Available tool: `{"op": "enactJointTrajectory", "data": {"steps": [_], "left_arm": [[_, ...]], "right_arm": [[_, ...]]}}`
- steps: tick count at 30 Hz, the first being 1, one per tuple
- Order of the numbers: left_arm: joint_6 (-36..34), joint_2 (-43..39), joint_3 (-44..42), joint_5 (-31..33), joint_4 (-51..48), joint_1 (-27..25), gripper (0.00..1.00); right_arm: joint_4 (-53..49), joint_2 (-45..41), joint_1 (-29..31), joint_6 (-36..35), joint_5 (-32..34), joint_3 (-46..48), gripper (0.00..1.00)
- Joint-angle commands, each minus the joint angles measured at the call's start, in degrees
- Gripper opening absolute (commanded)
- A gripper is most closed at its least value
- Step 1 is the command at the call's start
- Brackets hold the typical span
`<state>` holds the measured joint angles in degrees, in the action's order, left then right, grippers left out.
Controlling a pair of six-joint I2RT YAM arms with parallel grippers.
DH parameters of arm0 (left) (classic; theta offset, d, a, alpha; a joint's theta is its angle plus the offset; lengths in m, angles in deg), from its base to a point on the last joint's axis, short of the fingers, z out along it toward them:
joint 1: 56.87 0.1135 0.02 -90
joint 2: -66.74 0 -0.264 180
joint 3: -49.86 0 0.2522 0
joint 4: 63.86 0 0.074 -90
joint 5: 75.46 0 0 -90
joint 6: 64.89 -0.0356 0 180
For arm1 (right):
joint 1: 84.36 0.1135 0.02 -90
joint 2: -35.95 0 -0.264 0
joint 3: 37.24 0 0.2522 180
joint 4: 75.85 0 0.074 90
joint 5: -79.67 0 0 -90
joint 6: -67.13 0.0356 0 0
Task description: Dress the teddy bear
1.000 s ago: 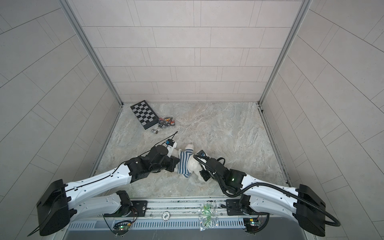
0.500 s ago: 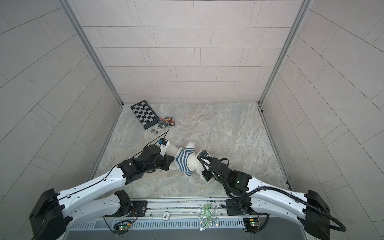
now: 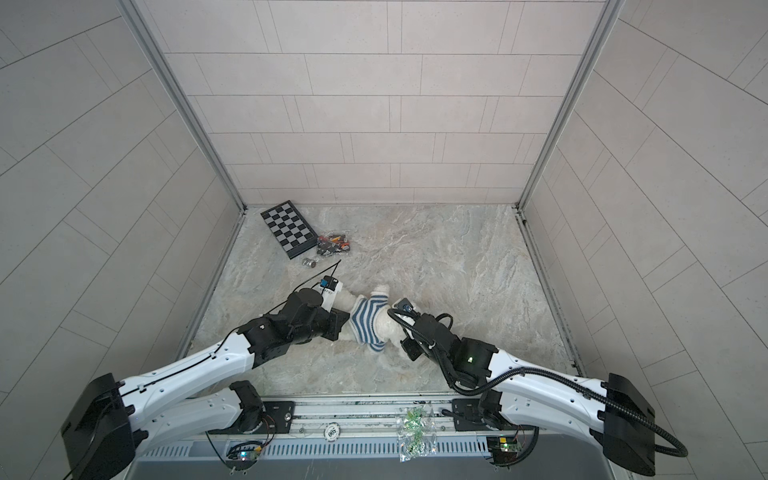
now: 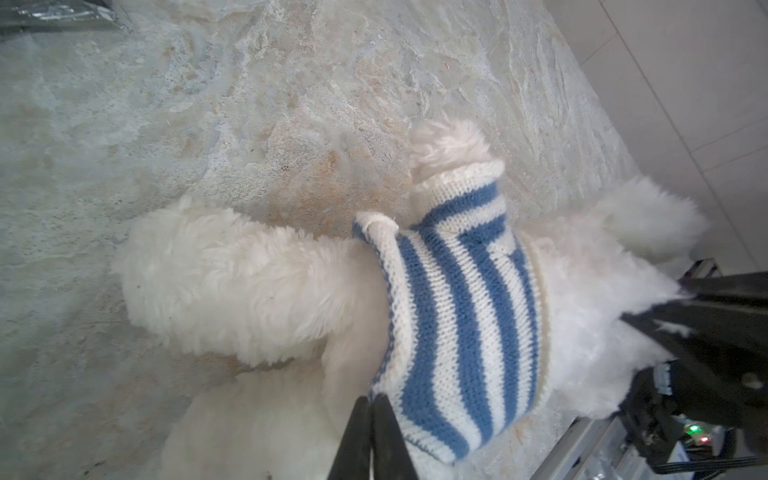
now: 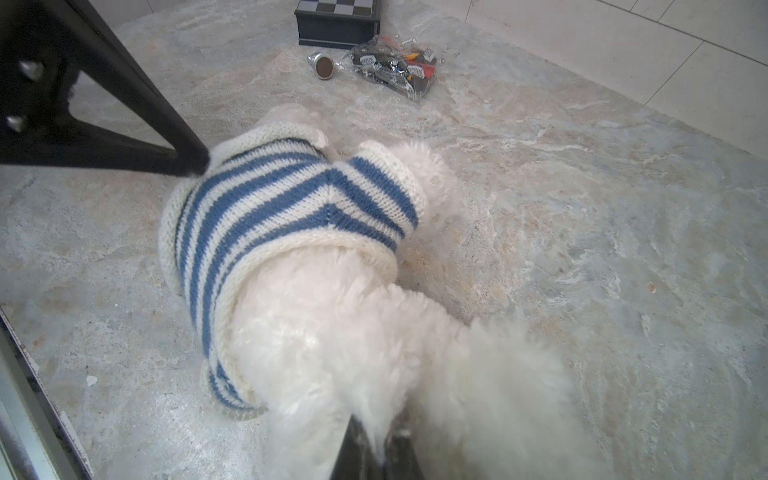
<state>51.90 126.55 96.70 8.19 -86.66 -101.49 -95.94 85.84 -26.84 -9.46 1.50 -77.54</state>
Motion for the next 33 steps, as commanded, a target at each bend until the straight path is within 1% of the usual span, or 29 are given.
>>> {"op": "enactJointTrajectory", "data": {"steps": [1, 5, 9, 11, 17, 20, 25, 33], "left_arm": [[-2.2, -0.9, -0.4, 1.6, -1.1, 0.5, 0.17], [-3.4, -3.8, -2.1, 0.9, -0.9, 0.5, 0.34], [-4.9, -3.7, -0.5, -1.1, -3.3, 0.4, 0.47], [-5.2, -3.7, -0.4, -1.9, -3.3, 0.3, 0.49], [-4.4, -5.4, -3.3, -3.1, 0.4, -1.0, 0.53], [-4.0, -4.7, -3.6, -3.1, 2.1, -2.4, 0.54], [-3.1, -1.7, -2.7, -2.2, 2.3, -3.1, 0.52], [-2.2, -1.7, -4.1, -1.6, 4.5, -3.3, 0.51]], "right_arm": [[-1.5, -0.4, 0.3, 1.8, 3.6, -2.8, 0.0], [-5.1, -0.4, 0.0, 3.0, 6.0, -4.8, 0.0], [-5.1, -1.9, -0.1, 5.1, 7.1, -3.9, 0.0], [-4.4, -2.2, -0.1, 5.8, 7.1, -3.1, 0.0], [-5.4, -1.6, -0.7, 6.3, 6.5, -4.1, 0.0], [-6.0, -1.9, -1.2, 6.3, 5.9, -4.6, 0.0], [-5.9, -2.2, -1.4, 6.6, 5.5, -4.3, 0.0], [-5.9, -2.9, -2.8, 6.6, 3.5, -3.8, 0.0]]}}
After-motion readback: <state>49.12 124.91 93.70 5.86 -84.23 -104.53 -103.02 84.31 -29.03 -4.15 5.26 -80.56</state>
